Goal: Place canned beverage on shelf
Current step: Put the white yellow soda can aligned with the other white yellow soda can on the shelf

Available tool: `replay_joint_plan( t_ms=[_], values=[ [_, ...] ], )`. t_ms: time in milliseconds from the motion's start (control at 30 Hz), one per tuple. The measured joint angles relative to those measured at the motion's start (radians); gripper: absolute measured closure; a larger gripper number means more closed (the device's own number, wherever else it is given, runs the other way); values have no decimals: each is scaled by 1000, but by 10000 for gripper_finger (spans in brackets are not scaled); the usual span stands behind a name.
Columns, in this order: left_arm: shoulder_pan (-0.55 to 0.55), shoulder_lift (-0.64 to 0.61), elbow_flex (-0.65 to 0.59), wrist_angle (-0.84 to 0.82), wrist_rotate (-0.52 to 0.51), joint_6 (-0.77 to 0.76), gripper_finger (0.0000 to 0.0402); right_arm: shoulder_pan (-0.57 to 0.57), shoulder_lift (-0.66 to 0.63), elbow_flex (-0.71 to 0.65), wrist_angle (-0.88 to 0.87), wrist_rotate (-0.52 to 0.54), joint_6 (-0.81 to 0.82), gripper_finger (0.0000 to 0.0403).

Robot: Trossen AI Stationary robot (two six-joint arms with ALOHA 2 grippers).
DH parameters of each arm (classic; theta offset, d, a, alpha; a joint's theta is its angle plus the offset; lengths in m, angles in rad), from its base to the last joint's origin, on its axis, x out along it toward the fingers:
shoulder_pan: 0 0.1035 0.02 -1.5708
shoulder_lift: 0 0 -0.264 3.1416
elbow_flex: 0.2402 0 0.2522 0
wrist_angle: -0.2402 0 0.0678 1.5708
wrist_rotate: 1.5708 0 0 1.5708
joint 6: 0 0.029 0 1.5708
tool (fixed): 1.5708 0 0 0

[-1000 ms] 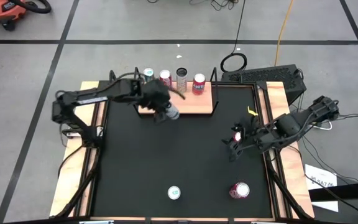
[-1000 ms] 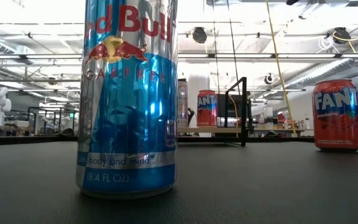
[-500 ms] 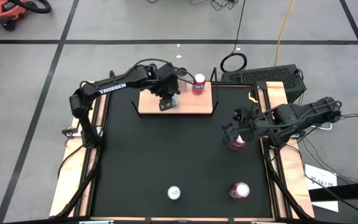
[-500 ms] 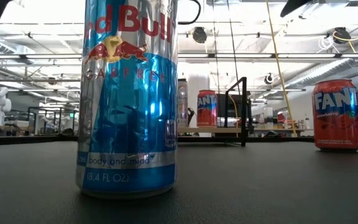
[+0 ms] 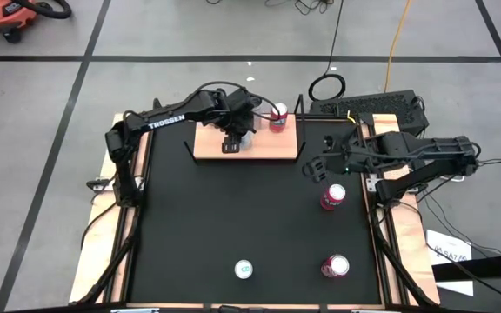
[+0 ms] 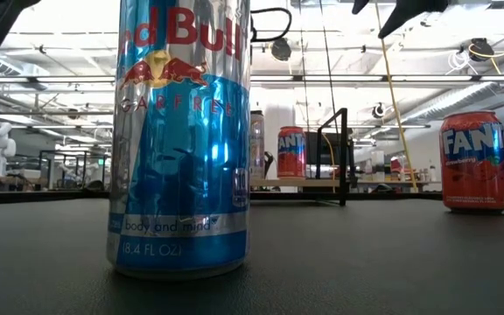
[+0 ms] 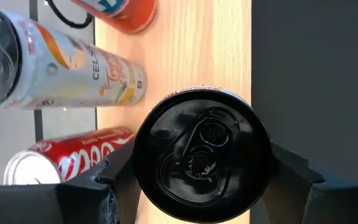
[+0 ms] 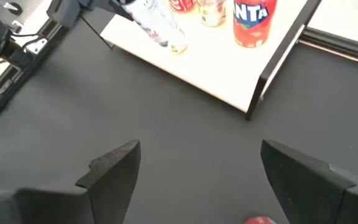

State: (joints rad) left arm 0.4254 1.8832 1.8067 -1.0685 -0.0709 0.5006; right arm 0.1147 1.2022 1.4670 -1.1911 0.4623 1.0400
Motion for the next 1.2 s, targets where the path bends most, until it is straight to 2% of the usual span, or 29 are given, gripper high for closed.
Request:
replay_joint_plan(
  t_ms=[367,700,800,1033,1200],
  values=[
    [5,10,1,52,18,32,157,-84,0,0,36,-23,-61,83],
    [27,10,1,52,64,21,155,-145,21,0,131,-105,-136,83],
    [33,13,8,50,69,-11,137,-156,35,0,137,-127,-137,83],
    [33,13,31,88,68,-16,62,-160,48,0,156,-131,-145,83],
    [33,13,71,91,57,-17,38,-166,54,0,183,-130,-175,83]
  ],
)
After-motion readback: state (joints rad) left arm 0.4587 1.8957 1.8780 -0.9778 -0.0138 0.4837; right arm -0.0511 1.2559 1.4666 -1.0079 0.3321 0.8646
